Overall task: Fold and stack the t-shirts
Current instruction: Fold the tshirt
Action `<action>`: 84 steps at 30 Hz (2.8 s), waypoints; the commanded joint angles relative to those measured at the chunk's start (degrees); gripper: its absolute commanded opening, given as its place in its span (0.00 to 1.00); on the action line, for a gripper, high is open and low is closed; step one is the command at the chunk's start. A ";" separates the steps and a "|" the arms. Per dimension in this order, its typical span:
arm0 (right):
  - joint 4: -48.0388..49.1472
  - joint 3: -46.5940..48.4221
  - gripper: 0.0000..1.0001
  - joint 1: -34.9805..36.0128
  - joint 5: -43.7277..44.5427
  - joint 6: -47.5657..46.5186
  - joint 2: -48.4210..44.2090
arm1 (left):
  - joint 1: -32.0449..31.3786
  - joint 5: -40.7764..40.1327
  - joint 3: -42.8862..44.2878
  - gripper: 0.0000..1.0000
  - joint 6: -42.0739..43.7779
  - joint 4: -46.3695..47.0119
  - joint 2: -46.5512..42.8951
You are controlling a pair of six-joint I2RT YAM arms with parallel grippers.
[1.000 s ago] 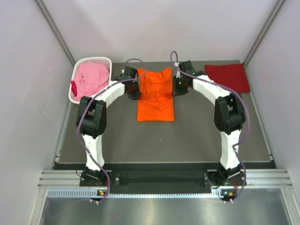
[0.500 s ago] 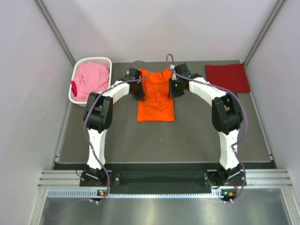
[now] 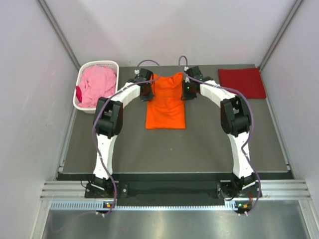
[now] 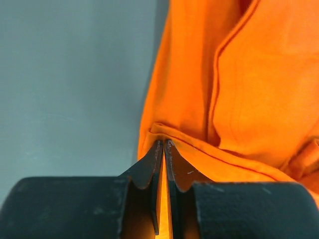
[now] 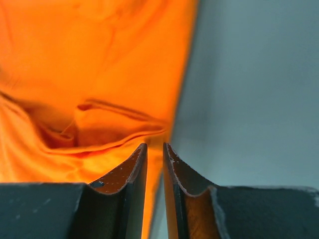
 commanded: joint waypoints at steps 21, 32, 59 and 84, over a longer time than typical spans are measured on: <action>5.47 -30.62 0.43 -0.09 -10.72 -0.15 -26.81 | 0.61 14.30 -26.79 0.36 1.37 2.00 -25.04; 12.42 -36.61 0.42 0.26 -15.12 -1.12 -23.21 | 0.70 13.44 -33.84 0.34 1.45 5.19 -22.59; 9.53 -48.99 0.00 4.04 -6.17 -0.24 -32.95 | -1.84 16.51 -43.75 0.00 -2.23 4.05 -30.05; 0.83 -70.28 0.29 15.82 2.53 13.47 -60.29 | -17.76 2.84 -60.57 0.31 -15.60 -7.81 -57.56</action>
